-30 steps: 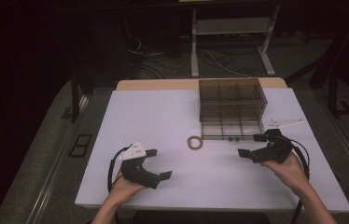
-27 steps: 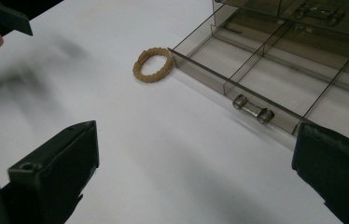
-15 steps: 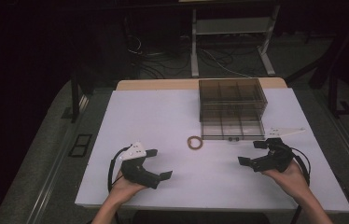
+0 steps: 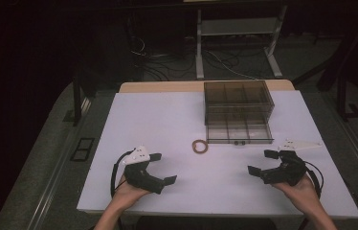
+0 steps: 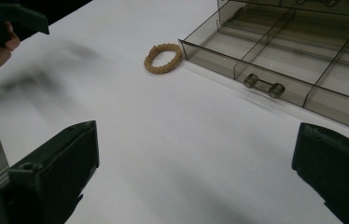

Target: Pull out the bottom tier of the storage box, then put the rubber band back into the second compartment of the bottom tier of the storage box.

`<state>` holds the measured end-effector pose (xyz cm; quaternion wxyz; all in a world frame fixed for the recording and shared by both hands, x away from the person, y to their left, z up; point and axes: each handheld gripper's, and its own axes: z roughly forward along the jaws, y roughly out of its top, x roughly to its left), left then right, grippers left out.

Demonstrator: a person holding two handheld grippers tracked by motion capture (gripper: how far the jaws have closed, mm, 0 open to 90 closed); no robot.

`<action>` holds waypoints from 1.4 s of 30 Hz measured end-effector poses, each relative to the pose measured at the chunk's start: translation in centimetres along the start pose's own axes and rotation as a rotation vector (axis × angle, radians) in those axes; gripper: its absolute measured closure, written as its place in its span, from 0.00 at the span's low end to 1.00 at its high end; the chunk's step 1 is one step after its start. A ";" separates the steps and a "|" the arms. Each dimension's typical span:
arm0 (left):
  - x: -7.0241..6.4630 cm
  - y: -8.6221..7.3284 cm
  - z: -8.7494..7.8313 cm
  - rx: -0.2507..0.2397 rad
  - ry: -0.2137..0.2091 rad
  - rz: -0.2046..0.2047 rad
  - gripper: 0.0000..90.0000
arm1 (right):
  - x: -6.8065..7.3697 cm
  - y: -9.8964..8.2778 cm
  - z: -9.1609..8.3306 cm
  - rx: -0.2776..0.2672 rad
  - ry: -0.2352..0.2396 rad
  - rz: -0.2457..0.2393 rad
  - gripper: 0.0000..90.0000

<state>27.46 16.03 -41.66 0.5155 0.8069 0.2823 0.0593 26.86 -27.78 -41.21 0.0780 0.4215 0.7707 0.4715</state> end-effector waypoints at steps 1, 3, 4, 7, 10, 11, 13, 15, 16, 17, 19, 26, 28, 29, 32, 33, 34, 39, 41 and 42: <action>0.0 0.0 0.0 0.000 -0.001 0.001 0.00 | 0.1 -0.1 -0.1 -0.003 0.000 0.005 0.00; 0.0 0.0 0.0 -0.001 -0.004 -0.006 0.00 | 0.4 -0.3 -0.2 -0.010 -0.001 0.001 0.00; 0.0 0.0 0.0 0.002 -0.006 -0.012 0.00 | 0.5 -0.4 -0.3 -0.012 -0.003 -0.001 0.00; -0.1 0.0 0.0 0.006 -0.008 -0.021 0.00 | 0.7 -0.7 -0.5 -0.021 -0.010 0.000 0.00; -0.1 0.1 0.0 0.020 -0.010 -0.024 0.00 | 0.9 -0.8 -0.6 -0.022 -0.013 -0.001 0.00; -0.1 0.1 0.0 0.023 -0.010 -0.022 0.00 | 0.9 -0.8 -0.7 -0.024 -0.012 0.000 0.00; -0.2 0.3 0.0 0.024 -0.012 -0.019 0.00 | 1.0 -0.9 -0.8 -0.029 -0.011 -0.005 0.00; -0.4 0.5 0.1 0.027 -0.013 -0.013 0.00 | 1.0 -0.9 -0.8 -0.039 -0.015 -0.007 0.00; -0.5 0.6 0.1 0.030 -0.016 -0.006 0.00 | 1.0 -0.9 -0.9 -0.035 -0.013 -0.009 0.00; -0.6 0.8 0.1 0.035 -0.017 0.002 0.00 | 0.9 -0.9 -1.0 -0.034 -0.014 -0.007 0.00; -0.8 1.0 0.2 0.041 -0.019 0.009 0.00 | 0.8 -1.0 -1.0 -0.044 -0.016 0.000 0.00; -0.9 1.8 0.8 0.064 -0.039 0.022 0.00 | 0.7 -1.0 -1.2 -0.039 -0.016 0.010 0.00; -1.0 2.0 0.9 0.067 -0.043 0.025 0.00 | 0.7 -1.0 -1.2 -0.039 -0.017 0.009 0.00; -1.0 2.1 1.0 0.070 -0.045 0.024 0.00 | 0.7 -1.0 -1.1 -0.040 -0.018 0.009 0.00; -1.0 2.5 1.2 0.077 -0.055 0.027 0.00 | 0.8 -1.0 -1.1 -0.035 -0.017 0.003 0.00; -1.0 2.7 1.3 0.081 -0.058 0.028 0.00 | 0.8 -1.0 -1.1 -0.033 -0.018 0.000 0.00; -1.0 2.8 1.4 0.085 -0.059 0.031 0.00 | 0.9 -1.0 -1.1 -0.033 -0.018 0.000 0.00; -0.9 3.6 1.7 0.091 -0.063 0.042 0.00 | 1.0 -1.0 -1.0 -0.029 -0.019 -0.005 0.00; -0.8 3.9 1.8 0.092 -0.062 0.045 0.00 | 1.0 -1.0 -1.0 -0.028 -0.020 -0.008 0.00; -0.8 4.1 1.9 0.091 -0.063 0.045 0.00 | 1.0 -0.9 -0.9 -0.030 -0.019 -0.010 0.00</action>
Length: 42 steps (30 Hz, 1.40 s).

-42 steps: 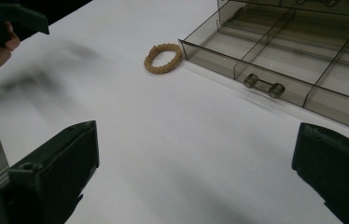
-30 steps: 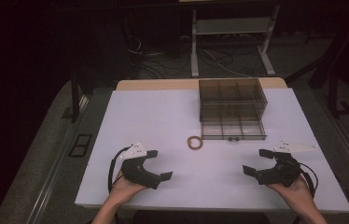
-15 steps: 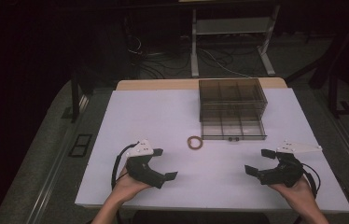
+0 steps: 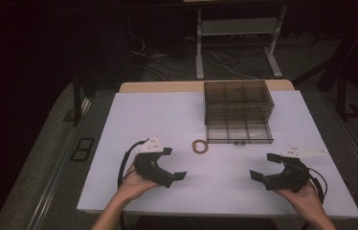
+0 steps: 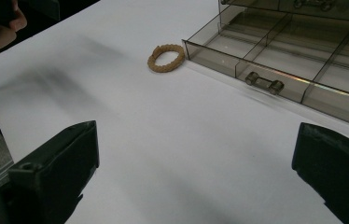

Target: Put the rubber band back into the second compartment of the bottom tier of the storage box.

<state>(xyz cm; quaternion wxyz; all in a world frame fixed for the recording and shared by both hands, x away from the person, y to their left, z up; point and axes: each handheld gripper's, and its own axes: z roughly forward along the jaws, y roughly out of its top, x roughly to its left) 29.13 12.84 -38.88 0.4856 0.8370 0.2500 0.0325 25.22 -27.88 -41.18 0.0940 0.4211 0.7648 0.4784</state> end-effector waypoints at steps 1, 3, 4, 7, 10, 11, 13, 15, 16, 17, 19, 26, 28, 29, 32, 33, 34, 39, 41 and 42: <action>0.1 0.2 0.0 0.002 0.000 0.003 0.00 | 0.0 0.0 0.0 0.001 -0.001 -0.001 0.00; 0.2 0.5 0.2 0.004 -0.002 0.006 0.00 | 0.0 0.0 0.0 -0.001 -0.001 -0.006 0.00; 0.3 0.6 0.3 0.009 -0.004 0.008 0.00 | 0.1 0.0 0.0 0.001 0.000 -0.004 0.00; 0.6 1.0 0.6 0.016 -0.004 0.013 0.00 | 0.1 0.0 0.0 0.012 0.004 -0.012 0.00; 0.8 1.2 0.9 0.020 -0.008 0.015 0.00 | 0.1 0.0 0.0 0.012 0.005 -0.015 0.00; 0.9 1.3 1.0 0.022 -0.006 0.017 0.00 | 0.2 0.0 0.0 0.013 0.004 -0.013 0.00; 1.0 1.5 1.2 0.021 -0.009 0.018 0.00 | 0.2 0.0 0.0 0.012 0.005 -0.015 0.00; 1.0 1.8 1.4 0.024 -0.011 0.024 0.00 | 0.2 0.0 0.0 0.011 0.005 -0.015 0.00; 1.1 1.9 1.5 0.020 -0.012 0.027 0.00 | 0.2 0.0 0.0 0.012 0.005 -0.017 0.00; 1.1 2.1 1.7 0.013 -0.014 0.024 0.00 | 0.2 0.1 0.1 0.013 0.005 -0.018 0.00; 1.3 2.3 2.0 0.018 -0.013 0.032 0.00 | 0.2 0.1 0.1 0.012 0.007 -0.021 0.00; 1.9 2.9 3.0 0.031 -0.016 0.032 0.00 | 0.3 0.1 0.2 0.018 0.008 -0.028 0.00; 2.0 3.1 3.3 0.034 -0.018 0.030 0.00 | 0.3 0.1 0.2 0.017 0.008 -0.028 0.00; 2.1 3.1 3.4 0.038 -0.018 0.033 0.00 | 0.2 0.1 0.2 0.016 0.008 -0.028 0.00; 2.2 3.3 3.7 0.053 -0.023 0.039 0.00 | 0.2 0.1 0.2 0.018 0.006 -0.028 0.00; 2.3 3.4 3.9 0.058 -0.025 0.042 0.00 | 0.2 0.2 0.2 0.018 0.004 -0.028 0.00; 2.3 3.4 3.9 0.066 -0.027 0.046 0.00 | 0.2 0.2 0.2 0.019 0.004 -0.028 0.00; 2.6 3.7 4.4 0.090 -0.031 0.050 0.00 | 0.2 0.2 0.3 0.028 0.007 -0.030 0.00; 2.8 3.8 4.6 0.092 -0.036 0.049 0.00 | 0.2 0.2 0.3 0.028 0.006 -0.033 0.00; 3.0 3.8 4.6 0.096 -0.039 0.049 0.00 | 0.2 0.2 0.3 0.028 0.006 -0.034 0.00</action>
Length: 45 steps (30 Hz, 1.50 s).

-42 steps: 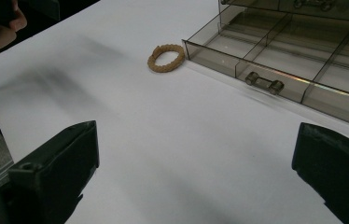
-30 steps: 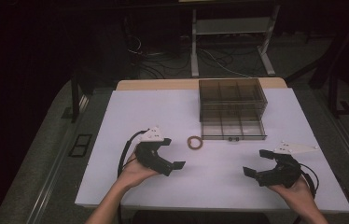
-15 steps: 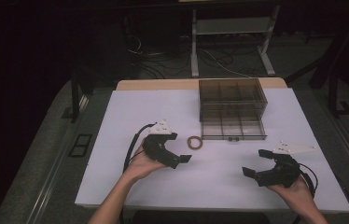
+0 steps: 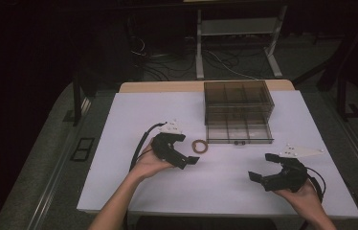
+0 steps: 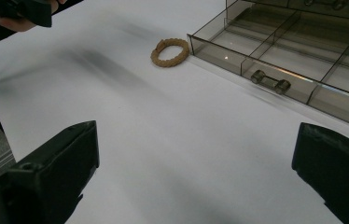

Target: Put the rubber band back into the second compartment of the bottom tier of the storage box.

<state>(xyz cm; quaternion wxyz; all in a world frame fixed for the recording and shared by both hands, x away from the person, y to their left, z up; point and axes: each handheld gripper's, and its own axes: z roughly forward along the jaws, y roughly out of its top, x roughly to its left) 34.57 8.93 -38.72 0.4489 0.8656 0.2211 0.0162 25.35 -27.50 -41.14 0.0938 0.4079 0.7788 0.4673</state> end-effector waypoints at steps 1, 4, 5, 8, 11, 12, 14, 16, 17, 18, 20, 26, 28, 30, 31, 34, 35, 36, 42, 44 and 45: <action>0.1 0.1 0.1 0.005 0.004 0.001 0.00 | 0.0 0.0 0.0 0.000 0.000 -0.003 0.00; 0.5 0.1 0.3 0.005 0.010 0.002 0.00 | 0.1 0.0 0.0 0.003 0.000 -0.007 0.00; 0.6 0.1 0.3 0.004 0.010 0.000 0.00 | 0.1 0.0 0.0 0.003 0.001 -0.007 0.00; 1.0 0.0 0.5 0.009 0.012 -0.001 0.00 | 0.0 0.0 0.0 0.007 -0.001 -0.011 0.00; 1.4 -0.1 0.8 0.014 0.018 -0.008 0.00 | 0.0 0.0 0.1 0.017 -0.002 -0.016 0.00; 1.5 -0.2 0.9 0.015 0.018 -0.009 0.00 | 0.0 0.0 0.2 0.018 -0.002 -0.017 0.00; 1.6 -0.2 1.1 0.016 0.020 -0.011 0.00 | 0.0 0.0 0.2 0.020 -0.001 -0.021 0.00; 1.8 -0.2 1.4 0.020 0.020 -0.012 0.00 | 0.0 0.0 0.2 0.021 0.000 -0.023 0.00; 1.8 -0.2 1.5 0.023 0.019 -0.010 0.00 | 0.0 0.0 0.2 0.022 0.000 -0.024 0.00; 1.9 -0.2 1.6 0.030 0.018 -0.008 0.00 | 0.0 0.0 0.2 0.023 0.000 -0.023 0.00; 1.9 -0.3 1.9 0.033 0.019 -0.006 0.00 | 0.0 0.0 0.2 0.024 0.001 -0.025 0.00; 1.8 -0.4 2.8 0.051 0.018 0.011 0.00 | 0.1 0.0 0.3 0.029 0.005 -0.026 0.00; 1.8 -0.4 3.1 0.061 0.015 0.019 0.00 | 0.1 0.0 0.3 0.029 0.006 -0.029 0.00; 1.7 -0.4 3.4 0.074 0.019 0.032 0.00 | 0.1 0.0 0.4 0.033 0.009 -0.027 0.00; 1.7 -0.4 3.6 0.079 0.022 0.041 0.01 | 0.1 0.0 0.4 0.035 0.011 -0.028 0.00; 1.7 -0.2 4.0 0.109 0.026 0.058 0.03 | 0.2 -0.1 0.4 0.038 0.009 -0.033 0.00; 1.7 0.0 4.1 0.116 0.023 0.064 0.04 | 0.2 -0.1 0.4 0.037 0.010 -0.034 0.00; 1.6 0.1 4.2 0.118 0.021 0.067 0.04 | 0.2 -0.1 0.5 0.037 0.010 -0.035 0.00; 1.7 0.6 4.8 0.140 0.017 0.075 0.08 | 0.2 -0.1 0.4 0.037 0.008 -0.033 0.00; 1.8 0.6 5.0 0.149 0.019 0.057 0.10 | 0.1 -0.1 0.4 0.033 0.009 -0.034 0.00; 1.9 0.6 5.1 0.155 0.021 0.058 0.12 | 0.1 -0.1 0.4 0.033 0.009 -0.035 0.00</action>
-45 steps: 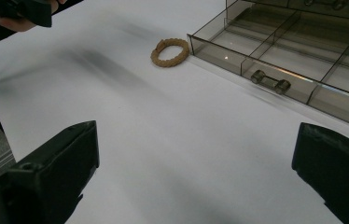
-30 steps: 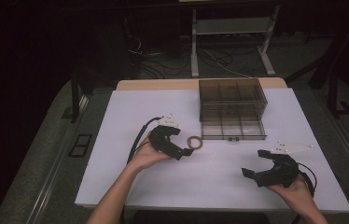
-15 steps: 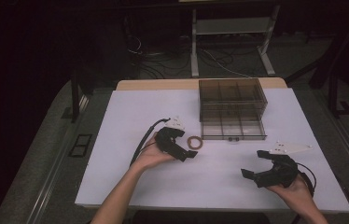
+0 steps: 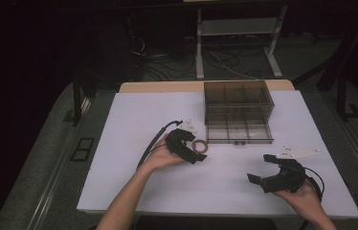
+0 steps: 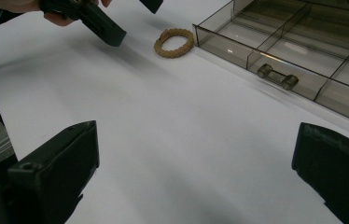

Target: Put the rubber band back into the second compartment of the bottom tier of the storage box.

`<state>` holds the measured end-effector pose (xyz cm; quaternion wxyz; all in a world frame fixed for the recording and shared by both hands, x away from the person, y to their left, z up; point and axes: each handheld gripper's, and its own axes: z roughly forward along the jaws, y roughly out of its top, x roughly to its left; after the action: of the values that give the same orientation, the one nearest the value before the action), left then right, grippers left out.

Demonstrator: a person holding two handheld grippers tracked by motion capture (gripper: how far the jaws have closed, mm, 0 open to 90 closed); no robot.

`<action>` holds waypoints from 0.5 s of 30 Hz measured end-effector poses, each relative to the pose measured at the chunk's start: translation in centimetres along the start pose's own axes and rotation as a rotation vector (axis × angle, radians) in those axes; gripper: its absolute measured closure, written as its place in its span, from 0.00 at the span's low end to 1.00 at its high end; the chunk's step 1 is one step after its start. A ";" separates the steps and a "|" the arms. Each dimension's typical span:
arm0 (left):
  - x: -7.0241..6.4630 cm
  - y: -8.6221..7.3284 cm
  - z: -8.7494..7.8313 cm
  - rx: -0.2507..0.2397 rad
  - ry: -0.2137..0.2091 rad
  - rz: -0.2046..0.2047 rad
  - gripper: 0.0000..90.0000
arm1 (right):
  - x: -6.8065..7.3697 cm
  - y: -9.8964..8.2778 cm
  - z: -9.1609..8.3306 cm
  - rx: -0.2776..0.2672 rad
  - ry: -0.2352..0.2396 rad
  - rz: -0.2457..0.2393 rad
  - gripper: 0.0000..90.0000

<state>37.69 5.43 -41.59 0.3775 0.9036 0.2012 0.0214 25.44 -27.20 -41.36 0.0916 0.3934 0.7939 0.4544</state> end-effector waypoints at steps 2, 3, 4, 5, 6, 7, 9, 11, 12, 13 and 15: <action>0.3 0.1 0.2 0.004 0.000 0.014 0.14 | 0.0 0.0 0.0 0.003 0.000 0.002 0.00; 0.3 0.0 0.3 0.006 0.002 0.007 0.14 | 0.0 0.0 0.0 0.003 0.001 0.000 0.00; 0.2 0.0 0.4 0.003 0.004 -0.004 0.15 | 0.1 0.0 0.1 0.002 0.002 -0.001 0.00; 0.3 0.0 0.5 0.007 0.006 -0.004 0.16 | 0.0 0.0 0.1 0.001 0.002 -0.004 0.00; 0.4 0.0 0.5 0.007 0.008 0.011 0.17 | 0.0 0.0 0.1 0.002 0.001 -0.005 0.00; 0.5 0.0 0.6 0.007 0.011 0.010 0.18 | 0.0 0.0 0.1 0.003 0.001 -0.007 0.00; 0.5 -0.2 0.8 0.008 0.029 0.017 0.22 | 0.0 0.0 0.1 0.003 0.001 -0.007 0.00; 0.4 -0.3 0.9 -0.002 0.042 0.026 0.26 | 0.0 0.0 0.0 0.003 0.000 -0.005 0.00; 0.5 -0.3 1.0 -0.007 0.044 0.033 0.29 | 0.0 0.0 0.0 0.003 0.001 -0.004 0.00; 0.5 -0.3 1.1 -0.011 0.045 0.038 0.31 | 0.0 0.0 0.0 0.002 0.001 -0.004 0.00; 0.6 -0.3 1.3 -0.014 0.043 0.038 0.34 | 0.0 0.0 0.0 0.005 0.001 -0.003 0.00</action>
<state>38.36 5.00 -42.79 0.3787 0.9040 0.1919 0.0493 25.46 -27.22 -41.39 0.0909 0.3923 0.7956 0.4526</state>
